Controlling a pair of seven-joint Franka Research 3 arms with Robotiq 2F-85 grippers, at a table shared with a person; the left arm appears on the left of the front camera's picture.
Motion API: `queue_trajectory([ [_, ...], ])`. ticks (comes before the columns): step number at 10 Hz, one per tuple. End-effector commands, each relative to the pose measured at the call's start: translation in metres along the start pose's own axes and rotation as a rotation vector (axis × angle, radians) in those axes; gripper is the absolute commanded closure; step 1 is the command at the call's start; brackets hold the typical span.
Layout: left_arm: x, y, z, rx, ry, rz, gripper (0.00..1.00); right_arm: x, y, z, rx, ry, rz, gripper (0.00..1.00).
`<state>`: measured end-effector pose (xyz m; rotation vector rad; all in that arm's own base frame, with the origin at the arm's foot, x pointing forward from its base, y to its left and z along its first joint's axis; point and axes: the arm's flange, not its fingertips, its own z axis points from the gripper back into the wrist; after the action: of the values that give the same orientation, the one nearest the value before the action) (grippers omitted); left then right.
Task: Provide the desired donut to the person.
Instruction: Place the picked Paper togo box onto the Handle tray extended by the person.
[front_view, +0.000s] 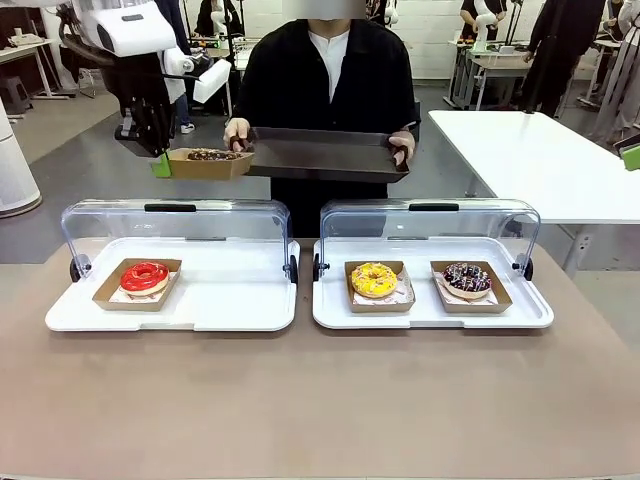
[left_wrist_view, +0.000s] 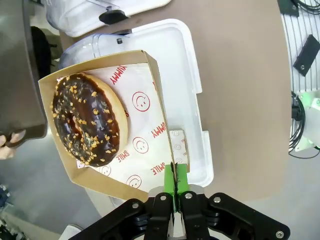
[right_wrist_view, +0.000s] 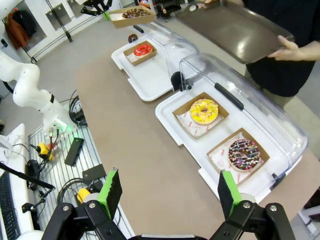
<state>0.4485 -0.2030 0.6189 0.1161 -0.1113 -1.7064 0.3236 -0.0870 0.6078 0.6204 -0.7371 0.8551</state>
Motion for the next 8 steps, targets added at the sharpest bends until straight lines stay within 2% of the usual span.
queue_trajectory([
  [1, -0.0014, -0.0131, 0.0095, 0.000, -0.004, -0.010, 1.00, 0.0025, -0.0020, -0.0008, 0.016, -0.031, 0.018, 0.00],
  [8, -0.0014, -0.0131, 0.0095, 0.000, -0.004, -0.010, 1.00, 0.0025, -0.0020, -0.0008, 0.016, -0.031, 0.018, 0.00],
])
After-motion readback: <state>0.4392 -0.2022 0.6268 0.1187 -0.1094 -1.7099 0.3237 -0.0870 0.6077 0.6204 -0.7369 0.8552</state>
